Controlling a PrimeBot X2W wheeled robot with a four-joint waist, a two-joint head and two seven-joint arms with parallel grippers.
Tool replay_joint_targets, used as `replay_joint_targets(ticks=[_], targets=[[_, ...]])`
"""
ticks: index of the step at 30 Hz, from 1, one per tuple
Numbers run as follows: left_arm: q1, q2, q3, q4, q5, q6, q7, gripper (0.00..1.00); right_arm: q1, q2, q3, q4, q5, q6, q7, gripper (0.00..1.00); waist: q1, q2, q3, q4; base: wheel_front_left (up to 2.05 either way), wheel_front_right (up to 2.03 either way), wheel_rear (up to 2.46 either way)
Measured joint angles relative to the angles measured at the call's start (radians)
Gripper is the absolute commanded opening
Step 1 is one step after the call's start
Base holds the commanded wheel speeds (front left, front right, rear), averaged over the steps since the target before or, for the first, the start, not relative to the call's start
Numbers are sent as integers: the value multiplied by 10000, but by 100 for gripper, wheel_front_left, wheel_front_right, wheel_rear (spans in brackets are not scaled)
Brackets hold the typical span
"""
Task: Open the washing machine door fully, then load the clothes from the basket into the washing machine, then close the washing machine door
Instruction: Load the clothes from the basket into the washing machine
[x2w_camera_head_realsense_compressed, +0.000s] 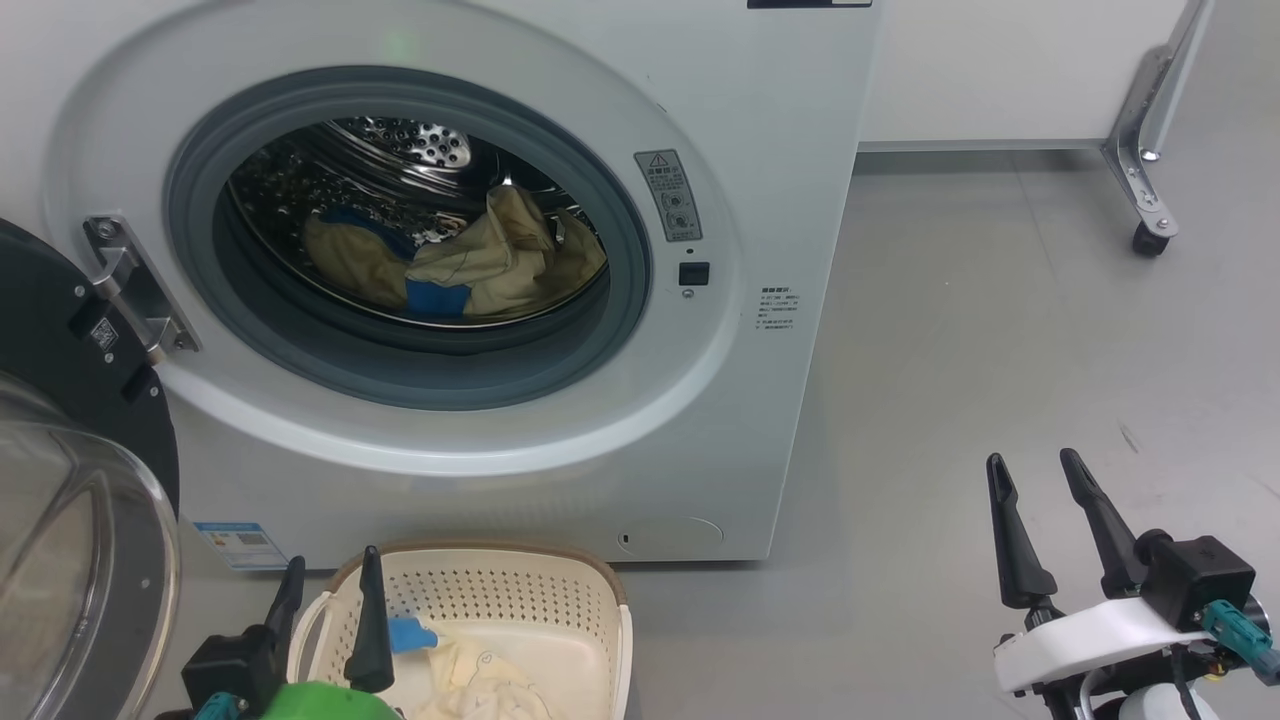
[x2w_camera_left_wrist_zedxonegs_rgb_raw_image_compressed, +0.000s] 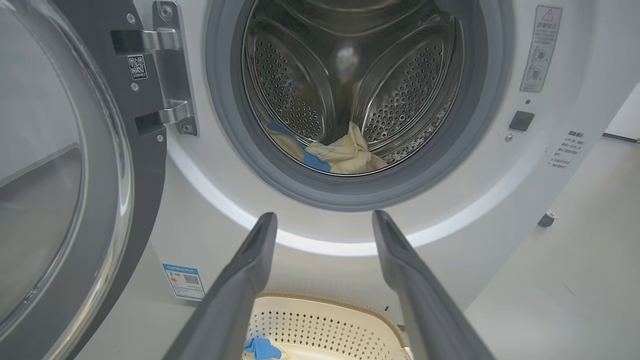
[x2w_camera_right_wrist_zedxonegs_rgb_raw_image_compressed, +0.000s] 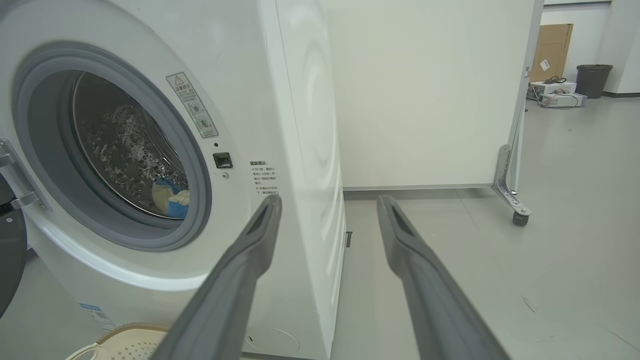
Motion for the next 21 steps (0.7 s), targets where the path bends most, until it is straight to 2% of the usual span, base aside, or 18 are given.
replay_joint_targets(ticks=[7, 21], targets=[[353, 2, -10, -265, 226, 176, 0, 100, 52, -2, -12, -35, 4, 0, 0, 100, 0, 0, -18, 14, 0, 0, 0], [773, 10, -130, -370, 395, 201, 0, 100, 76, 56, 313, -242, 4, 0, 0, 100, 0, 0, 428, -190, 0, 0, 0]])
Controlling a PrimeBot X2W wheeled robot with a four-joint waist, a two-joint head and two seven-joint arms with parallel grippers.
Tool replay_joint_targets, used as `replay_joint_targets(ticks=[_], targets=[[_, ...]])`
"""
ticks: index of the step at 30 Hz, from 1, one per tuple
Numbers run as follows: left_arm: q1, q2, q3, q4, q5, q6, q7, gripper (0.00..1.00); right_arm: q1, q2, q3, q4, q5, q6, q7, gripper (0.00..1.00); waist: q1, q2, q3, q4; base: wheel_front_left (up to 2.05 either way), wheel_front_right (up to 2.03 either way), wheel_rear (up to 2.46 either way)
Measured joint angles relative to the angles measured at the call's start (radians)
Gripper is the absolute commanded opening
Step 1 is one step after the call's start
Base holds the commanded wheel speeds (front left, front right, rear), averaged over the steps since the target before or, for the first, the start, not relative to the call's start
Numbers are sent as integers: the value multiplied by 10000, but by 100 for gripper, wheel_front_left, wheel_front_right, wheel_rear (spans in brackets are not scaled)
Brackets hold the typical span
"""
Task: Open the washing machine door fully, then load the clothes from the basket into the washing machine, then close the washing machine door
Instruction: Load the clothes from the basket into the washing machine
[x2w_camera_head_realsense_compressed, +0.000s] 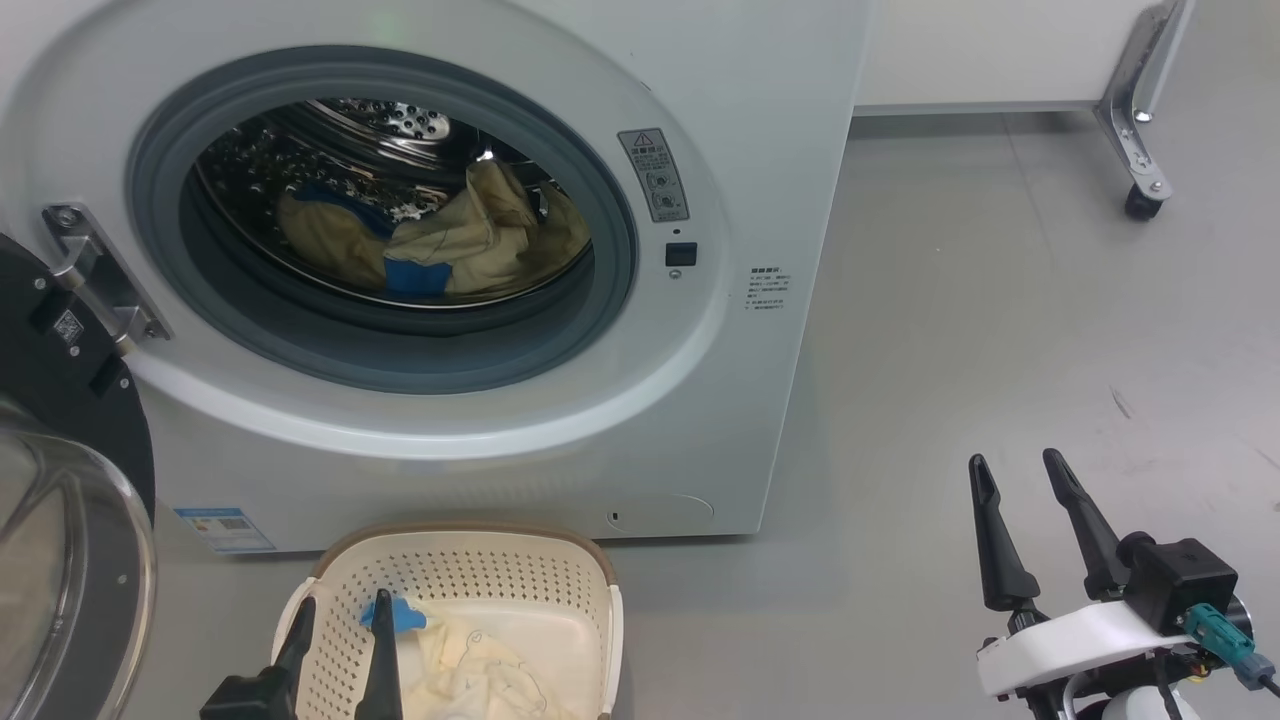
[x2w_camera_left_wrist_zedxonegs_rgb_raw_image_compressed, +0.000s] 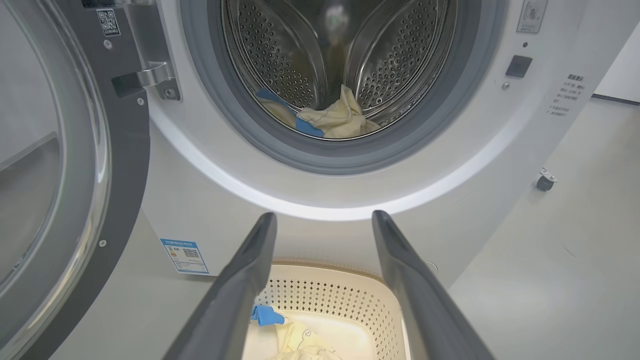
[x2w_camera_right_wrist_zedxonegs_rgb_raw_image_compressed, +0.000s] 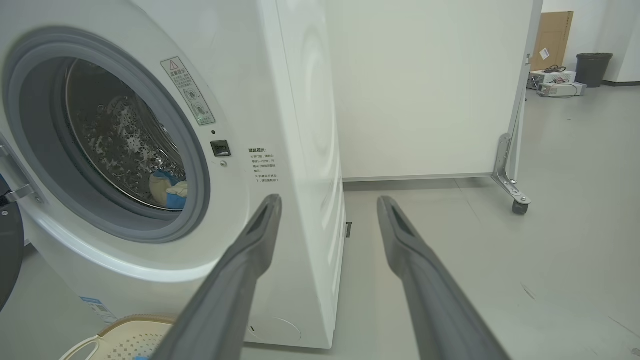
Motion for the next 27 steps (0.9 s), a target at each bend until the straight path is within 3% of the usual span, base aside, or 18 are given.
replay_joint_targets(ticks=[20, 27], targets=[[-1164, 420, -40, -8, 280, -146, 0, 100, -1351, 178, 153, -395, -2, 0, 0, 100, 0, 0, 2166, -652, 0, 0, 0], [-1707, 527, -155, 420, 351, -418, 276, 100, -1780, 186, 232, -437, -4, 0, 0, 100, 1, 0, 2933, -872, 0, 0, 0]])
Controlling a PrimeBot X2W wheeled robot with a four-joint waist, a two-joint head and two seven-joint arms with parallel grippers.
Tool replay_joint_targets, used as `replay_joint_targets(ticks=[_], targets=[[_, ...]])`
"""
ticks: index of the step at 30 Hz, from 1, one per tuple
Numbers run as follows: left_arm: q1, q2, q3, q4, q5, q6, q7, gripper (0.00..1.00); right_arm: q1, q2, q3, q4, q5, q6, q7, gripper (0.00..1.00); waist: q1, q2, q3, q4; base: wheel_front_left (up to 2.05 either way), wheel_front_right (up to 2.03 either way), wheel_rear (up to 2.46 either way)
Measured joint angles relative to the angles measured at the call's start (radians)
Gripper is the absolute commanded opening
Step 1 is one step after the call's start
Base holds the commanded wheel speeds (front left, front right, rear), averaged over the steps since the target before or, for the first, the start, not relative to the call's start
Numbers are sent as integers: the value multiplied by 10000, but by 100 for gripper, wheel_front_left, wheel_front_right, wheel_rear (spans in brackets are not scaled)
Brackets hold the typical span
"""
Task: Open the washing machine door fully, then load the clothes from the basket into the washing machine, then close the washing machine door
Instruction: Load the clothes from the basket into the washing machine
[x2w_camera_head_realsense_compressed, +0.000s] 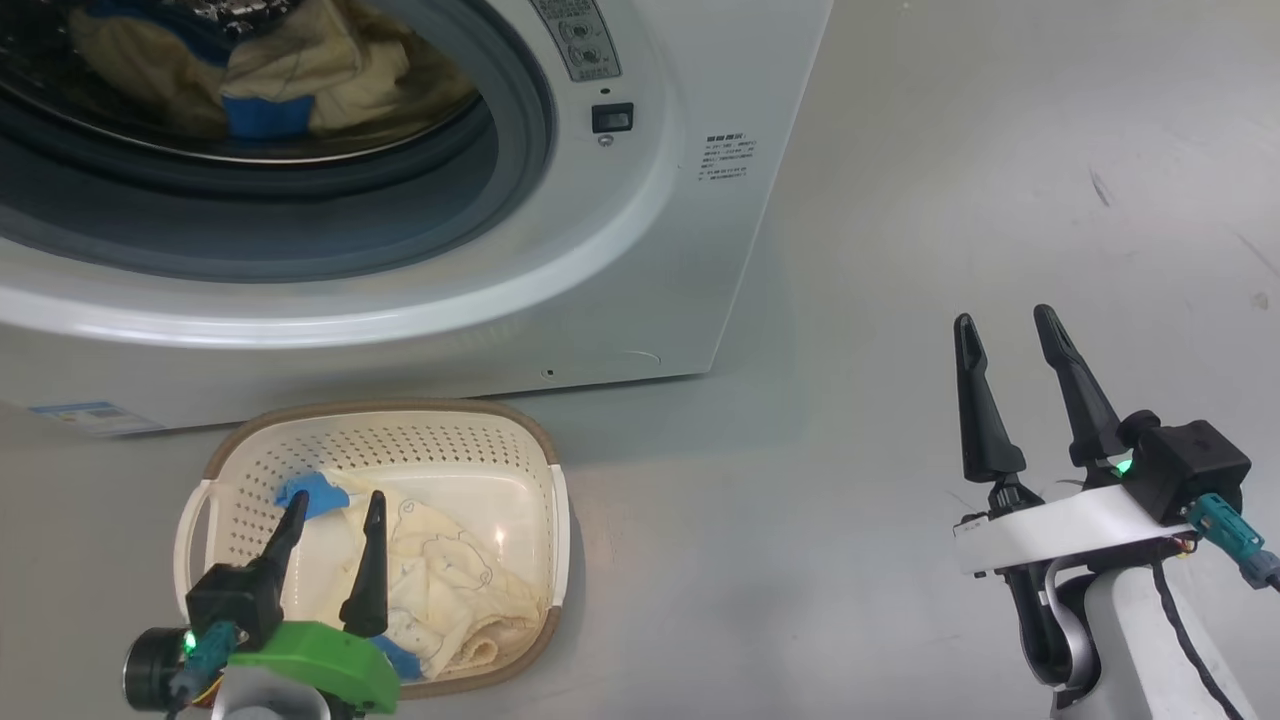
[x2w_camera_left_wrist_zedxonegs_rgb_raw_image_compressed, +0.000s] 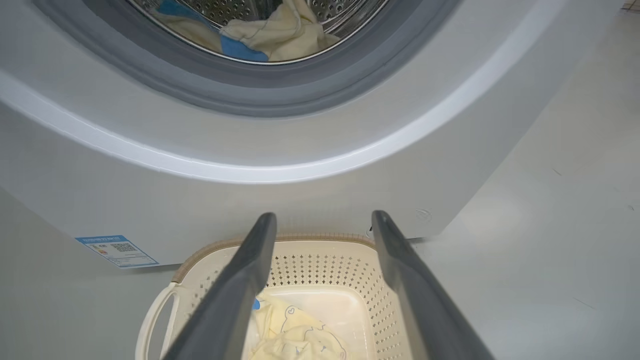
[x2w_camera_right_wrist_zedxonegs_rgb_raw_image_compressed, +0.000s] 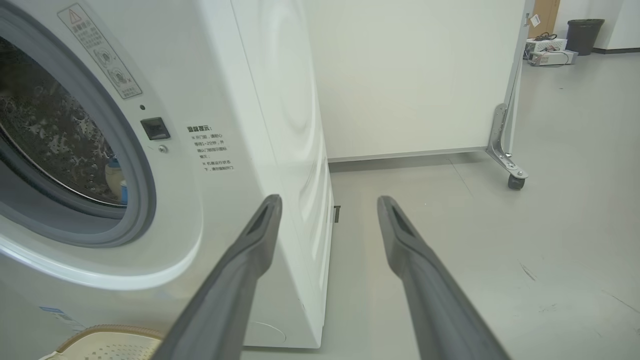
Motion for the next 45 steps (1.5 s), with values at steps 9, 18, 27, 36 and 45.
replay_joint_targets(ticks=[9, 18, 27, 36, 45], targets=[[-746, 161, 92, 696, -462, -502, 1026, 100, -714, 75, 347, -54, -8, 0, 0, 100, 0, 0, 1006, -200, 0, 0, 0], [-1573, 562, 288, 1356, -765, -654, 1979, 100, -1411, 138, 539, -96, -6, 0, 0, 100, 1, 0, 2070, -469, 0, 0, 0], [-2292, 700, 391, 2065, -817, -721, 2552, 100, -1953, 163, 543, -100, -6, 0, 0, 100, 1, 0, 3030, -767, 0, 0, 0], [-2817, 924, 625, 2899, -918, -721, 3179, 100, -2417, 174, 594, -100, -6, 0, 0, 100, 1, 0, 3787, -958, 0, 0, 0], [-3276, 966, 805, 3827, -1300, -725, 3714, 100, -2584, 192, 619, -52, -4, 0, 0, 100, 1, 0, 4424, -1138, 0, 0, 0]])
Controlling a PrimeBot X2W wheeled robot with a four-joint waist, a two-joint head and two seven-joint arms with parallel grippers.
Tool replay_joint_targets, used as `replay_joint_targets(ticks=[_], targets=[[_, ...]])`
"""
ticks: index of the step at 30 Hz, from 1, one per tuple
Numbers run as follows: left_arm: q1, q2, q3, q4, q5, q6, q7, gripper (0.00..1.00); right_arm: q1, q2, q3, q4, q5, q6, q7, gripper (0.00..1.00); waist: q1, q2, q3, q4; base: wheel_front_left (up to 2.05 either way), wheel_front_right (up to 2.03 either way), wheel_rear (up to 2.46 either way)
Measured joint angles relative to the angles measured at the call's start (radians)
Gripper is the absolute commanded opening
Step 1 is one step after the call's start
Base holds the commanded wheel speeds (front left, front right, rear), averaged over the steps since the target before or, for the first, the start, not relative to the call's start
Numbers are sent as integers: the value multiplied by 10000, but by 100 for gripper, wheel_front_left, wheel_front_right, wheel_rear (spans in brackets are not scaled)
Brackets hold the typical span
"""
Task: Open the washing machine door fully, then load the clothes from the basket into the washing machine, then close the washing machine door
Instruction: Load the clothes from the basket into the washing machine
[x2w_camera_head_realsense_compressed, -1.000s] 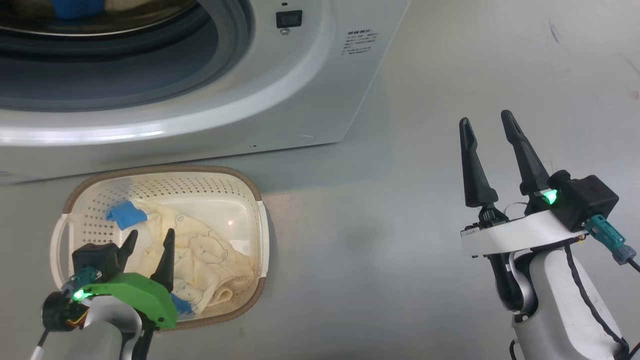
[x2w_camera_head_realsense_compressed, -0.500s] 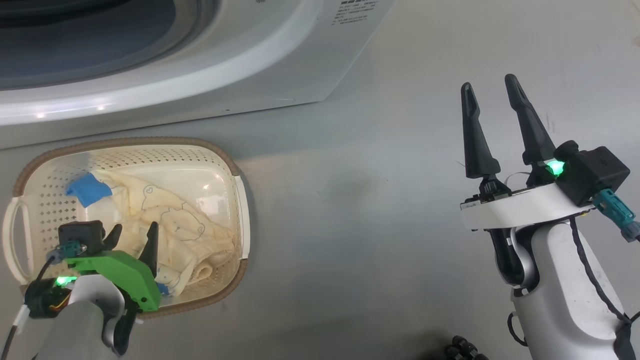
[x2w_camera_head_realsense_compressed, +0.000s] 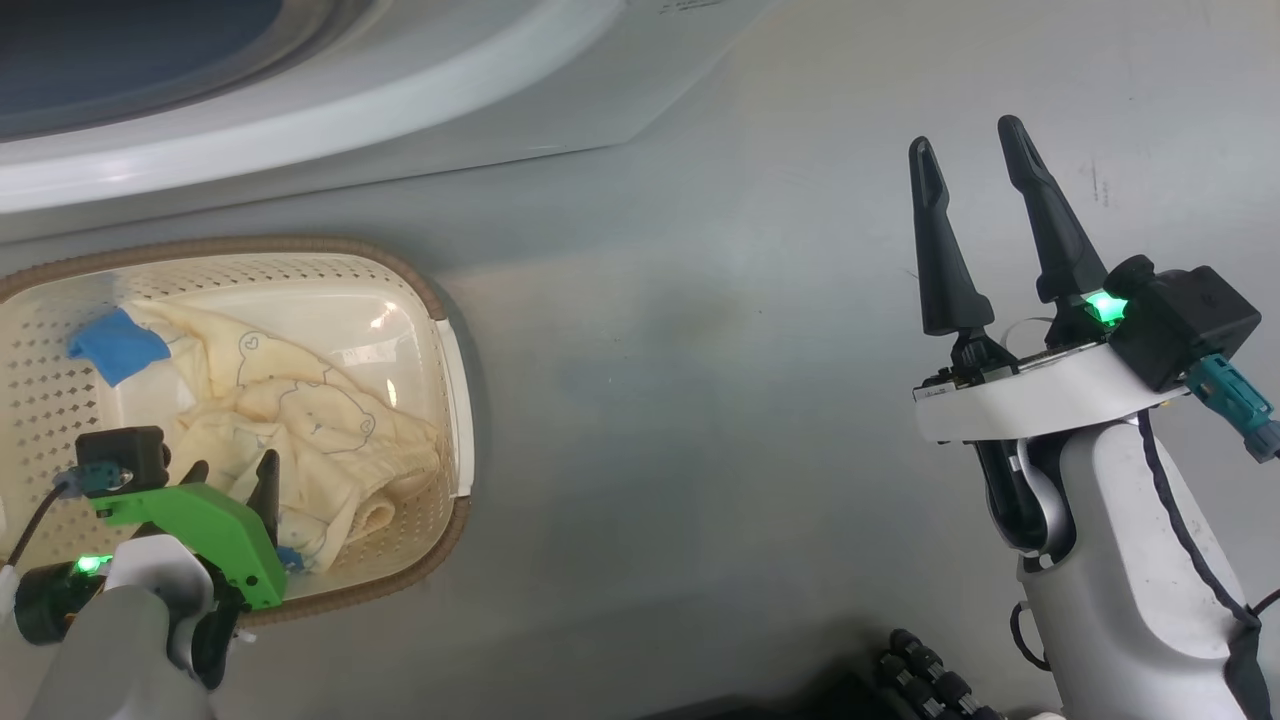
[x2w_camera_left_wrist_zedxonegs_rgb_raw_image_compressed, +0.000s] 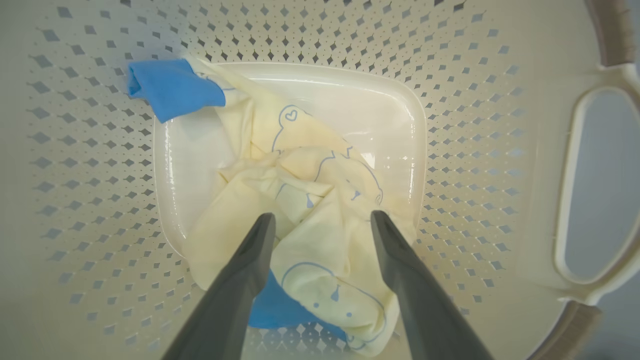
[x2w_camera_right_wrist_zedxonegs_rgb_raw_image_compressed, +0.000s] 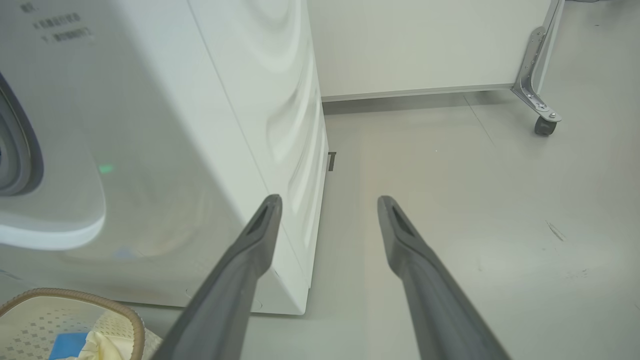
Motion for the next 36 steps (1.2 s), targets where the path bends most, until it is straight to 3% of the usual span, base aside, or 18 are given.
replay_joint_targets(ticks=[36], targets=[[-1805, -12, 182, 1883, -140, -40, 341, 100, -693, 23, -90, -36, -8, 0, 0, 100, -1, 0, 1437, -81, 0, 0, 0]])
